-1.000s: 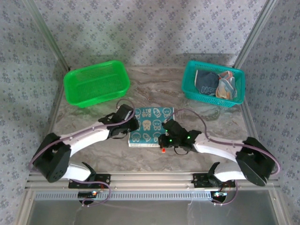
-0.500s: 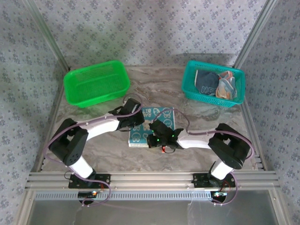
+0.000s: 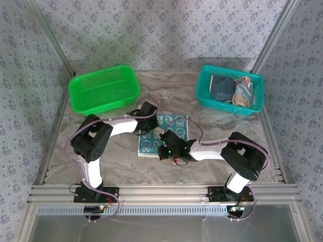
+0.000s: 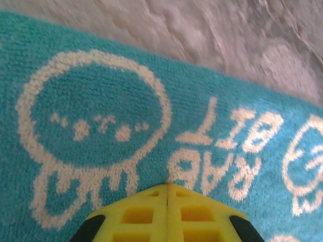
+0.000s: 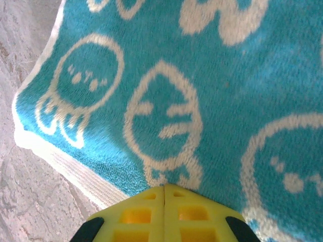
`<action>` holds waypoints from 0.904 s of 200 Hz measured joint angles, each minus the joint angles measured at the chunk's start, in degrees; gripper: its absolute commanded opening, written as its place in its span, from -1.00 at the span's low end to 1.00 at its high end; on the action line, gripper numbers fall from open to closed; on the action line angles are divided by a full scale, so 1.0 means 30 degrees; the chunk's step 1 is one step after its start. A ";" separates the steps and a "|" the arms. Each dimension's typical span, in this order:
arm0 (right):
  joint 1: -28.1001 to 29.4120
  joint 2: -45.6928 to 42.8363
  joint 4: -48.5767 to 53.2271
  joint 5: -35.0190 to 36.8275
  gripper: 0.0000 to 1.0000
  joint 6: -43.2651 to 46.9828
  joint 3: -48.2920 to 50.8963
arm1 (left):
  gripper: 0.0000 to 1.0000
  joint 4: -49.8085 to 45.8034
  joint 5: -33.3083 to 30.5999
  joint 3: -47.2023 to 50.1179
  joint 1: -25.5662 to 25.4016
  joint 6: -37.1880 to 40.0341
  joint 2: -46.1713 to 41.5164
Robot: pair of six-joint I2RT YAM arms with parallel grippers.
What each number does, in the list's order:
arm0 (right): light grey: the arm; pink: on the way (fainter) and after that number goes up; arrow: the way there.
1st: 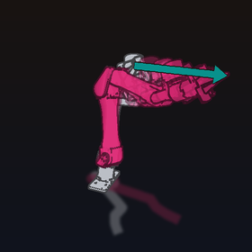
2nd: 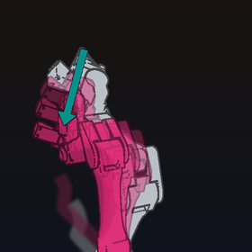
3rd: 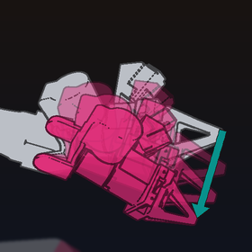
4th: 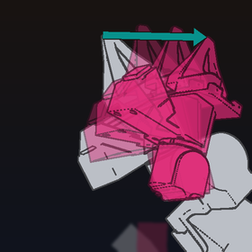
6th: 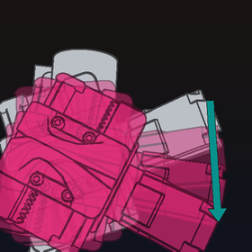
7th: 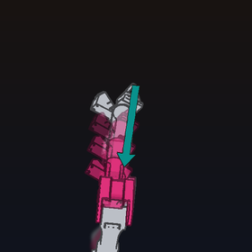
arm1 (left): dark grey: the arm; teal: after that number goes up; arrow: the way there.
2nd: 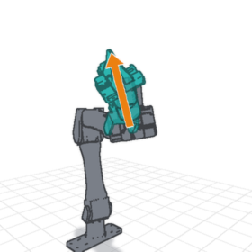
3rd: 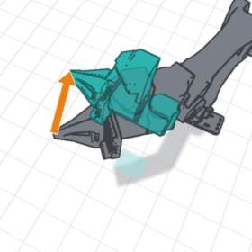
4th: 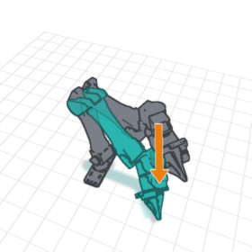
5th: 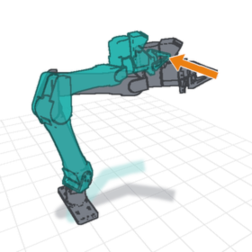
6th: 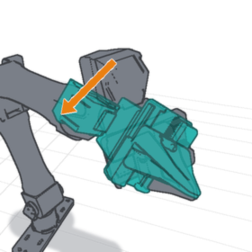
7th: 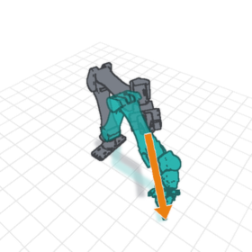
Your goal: Fold and stack the towels
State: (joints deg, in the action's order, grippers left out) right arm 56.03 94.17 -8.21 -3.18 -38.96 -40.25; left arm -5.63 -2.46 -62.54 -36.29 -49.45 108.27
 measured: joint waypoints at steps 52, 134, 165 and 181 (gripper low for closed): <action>0.0000 -0.0109 -0.0641 -0.0007 -1.00 0.0080 0.0437 | -0.91 -0.0255 -0.0197 -0.1290 0.0933 0.0809 0.0889; -0.0568 -0.1537 0.1705 -0.0182 -0.85 0.0328 0.0284 | -0.85 -0.1668 0.0087 -0.1319 0.0947 0.2171 -0.1472; -0.2098 -0.2572 0.3483 0.0080 -0.84 0.1035 -0.1071 | -0.86 -0.1807 0.0240 -0.1355 0.0918 0.2688 -0.1865; -0.3395 -0.2747 0.3825 0.0197 -0.84 0.1566 -0.1705 | -0.89 -0.2069 0.0379 -0.1355 0.0918 0.2834 -0.1814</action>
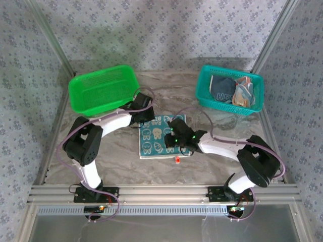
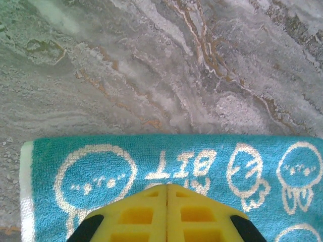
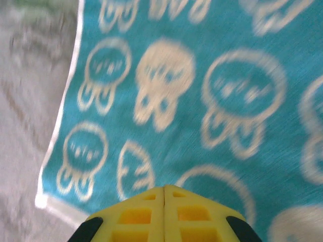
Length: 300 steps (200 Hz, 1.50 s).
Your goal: Fold and stack the towels
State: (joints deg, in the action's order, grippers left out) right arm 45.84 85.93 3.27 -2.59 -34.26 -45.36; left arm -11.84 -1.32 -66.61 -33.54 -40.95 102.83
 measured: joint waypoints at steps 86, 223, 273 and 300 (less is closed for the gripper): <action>-0.4393 0.2579 0.0364 -0.0787 -0.85 0.2608 -0.0882 | -0.89 -0.0073 0.0459 0.1348 -0.0794 0.0109 0.0226; -0.2601 0.1078 0.0197 0.0262 -0.76 0.2725 0.0991 | -0.94 0.1027 0.0277 0.3883 -0.1865 -0.0568 -0.0495; -0.0124 0.0386 -0.0831 0.1137 -0.80 0.0787 0.3002 | -0.94 0.1195 0.0066 0.5355 -0.2280 -0.0561 -0.1698; 0.1705 0.0000 -0.1858 0.1792 -0.80 -0.0670 0.3752 | -0.94 0.1260 -0.0160 0.6164 -0.2608 -0.0576 -0.2382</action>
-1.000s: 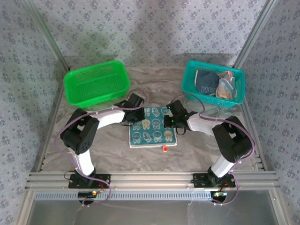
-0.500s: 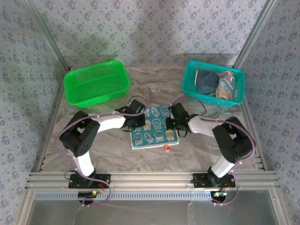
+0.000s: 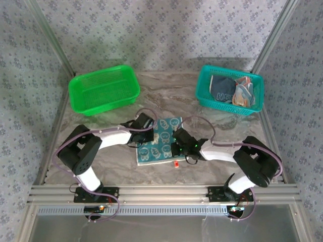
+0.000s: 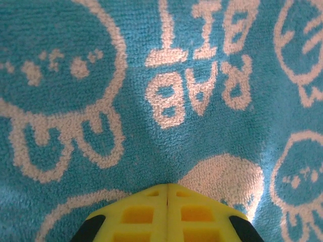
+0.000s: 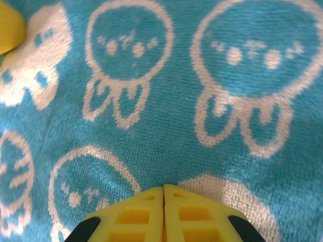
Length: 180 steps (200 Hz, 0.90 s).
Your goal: Fold and stack the towels
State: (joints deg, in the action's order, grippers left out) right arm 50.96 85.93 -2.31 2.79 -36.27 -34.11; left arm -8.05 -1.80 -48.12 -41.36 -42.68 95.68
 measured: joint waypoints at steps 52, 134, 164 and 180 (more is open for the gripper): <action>0.3381 -0.0933 0.0525 0.1071 -0.79 -0.2302 0.0678 | -0.94 -0.0386 -0.0430 0.1559 -0.0772 -0.0175 -0.1596; 0.1953 -0.2106 0.4226 0.1078 -0.42 -0.1472 -0.0852 | -0.72 -0.3614 -0.1290 0.1690 -0.0590 0.0058 -0.3847; 0.0175 -0.2732 0.5224 0.0809 -0.47 -0.0481 -0.2470 | -0.77 -0.3847 -0.1209 0.1005 0.1013 0.0801 -0.4328; -0.1049 -0.2688 0.5289 0.0678 -0.56 0.0262 -0.3184 | -0.83 -0.3752 -0.0991 0.0933 0.2222 0.1290 -0.4401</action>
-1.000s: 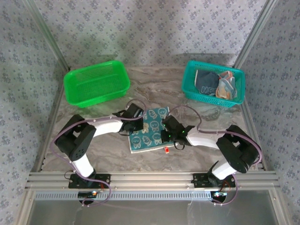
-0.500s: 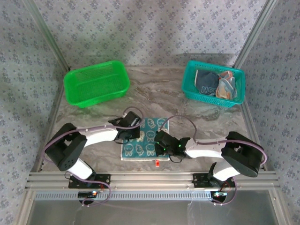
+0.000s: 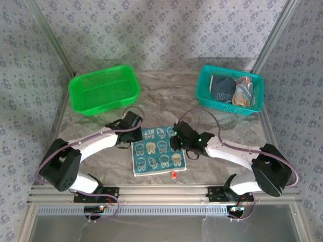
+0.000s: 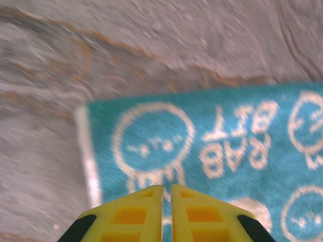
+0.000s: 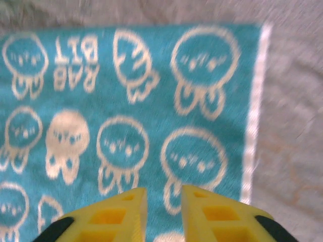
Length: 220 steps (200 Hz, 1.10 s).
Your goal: Fold and stack the towels
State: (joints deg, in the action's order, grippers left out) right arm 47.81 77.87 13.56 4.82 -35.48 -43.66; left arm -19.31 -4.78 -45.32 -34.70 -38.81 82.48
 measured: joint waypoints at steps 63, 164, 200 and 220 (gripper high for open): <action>-0.3738 0.3774 -0.0583 -0.1056 -0.84 0.2033 -0.2805 | -0.92 0.0714 0.1268 -0.0692 0.1953 0.1443 0.1231; -0.5020 0.8371 -0.2616 -0.2346 -0.83 0.2820 -0.4153 | -0.90 0.1472 0.1457 -0.0699 0.2783 0.2237 0.3366; -0.5020 0.7883 -0.2477 -0.2404 -0.60 0.2922 -0.4124 | -0.70 0.1217 0.1668 -0.0692 0.2827 0.2237 0.2419; -0.5020 0.7053 -0.2310 -0.2390 -0.41 0.3031 -0.4138 | -0.59 0.1107 0.1727 -0.0678 0.3009 0.2135 0.1384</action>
State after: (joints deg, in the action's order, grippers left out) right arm 32.75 99.02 6.63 -2.35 -26.39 -56.07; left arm -15.99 0.40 -47.35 -25.67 -32.40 86.63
